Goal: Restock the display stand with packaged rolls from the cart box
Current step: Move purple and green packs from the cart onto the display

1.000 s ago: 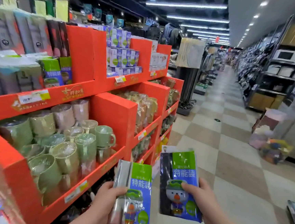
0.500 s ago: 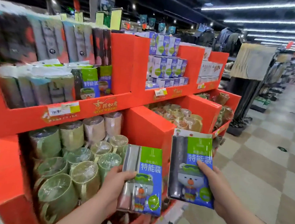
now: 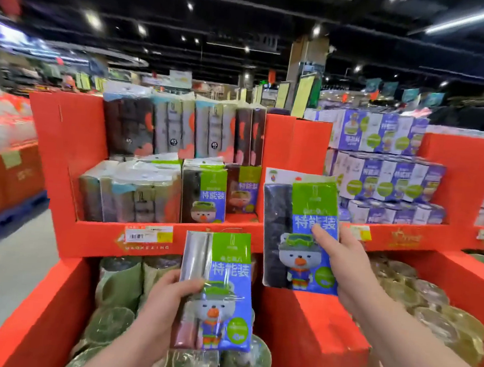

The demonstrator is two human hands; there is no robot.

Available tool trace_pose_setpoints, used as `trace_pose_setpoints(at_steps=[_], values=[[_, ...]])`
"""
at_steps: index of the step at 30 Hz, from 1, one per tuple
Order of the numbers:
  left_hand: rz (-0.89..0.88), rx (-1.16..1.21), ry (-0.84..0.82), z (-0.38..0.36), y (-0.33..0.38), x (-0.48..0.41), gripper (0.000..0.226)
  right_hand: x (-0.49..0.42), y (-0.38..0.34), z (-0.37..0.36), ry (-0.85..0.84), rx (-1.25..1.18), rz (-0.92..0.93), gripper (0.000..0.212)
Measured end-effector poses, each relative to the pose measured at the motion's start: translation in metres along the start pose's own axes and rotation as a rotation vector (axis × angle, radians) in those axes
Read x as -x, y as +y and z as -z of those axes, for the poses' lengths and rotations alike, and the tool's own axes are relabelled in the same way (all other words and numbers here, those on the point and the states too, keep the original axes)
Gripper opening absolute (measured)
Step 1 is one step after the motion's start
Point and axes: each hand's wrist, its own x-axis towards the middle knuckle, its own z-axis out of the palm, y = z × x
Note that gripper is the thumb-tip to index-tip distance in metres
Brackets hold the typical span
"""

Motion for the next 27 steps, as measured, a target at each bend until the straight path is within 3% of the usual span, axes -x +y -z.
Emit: trace_pose_setpoints(at_steps=[5,8,13,19,22,25,27], values=[[-0.096,0.028,0.169,0.010,0.018,-0.007,0.030,-0.072,0.000,-0.044,-0.161,0.017,0.098,0.038],[-0.147,0.041,0.219,0.019,0.031,-0.007,0.027,-0.102,0.004,-0.078,-0.215,0.034,0.126,0.023],[-0.200,0.072,0.290,0.037,0.052,-0.007,0.059,-0.141,0.012,-0.129,-0.236,0.120,0.154,0.016],[-0.239,0.094,0.359,0.067,0.068,-0.013,0.061,-0.171,0.056,-0.165,-0.252,0.201,-0.012,0.018],[-0.243,0.115,0.370,0.082,0.072,-0.017,0.065,-0.181,0.086,-0.172,-0.269,0.379,-0.088,0.033],[-0.247,0.132,0.376,0.088,0.075,-0.020,0.065,-0.186,0.093,-0.176,-0.252,0.779,-0.092,0.060],[-0.241,0.144,0.361,0.090,0.074,-0.024,0.067,-0.189,0.088,-0.177,-0.271,0.821,-0.165,0.068]])
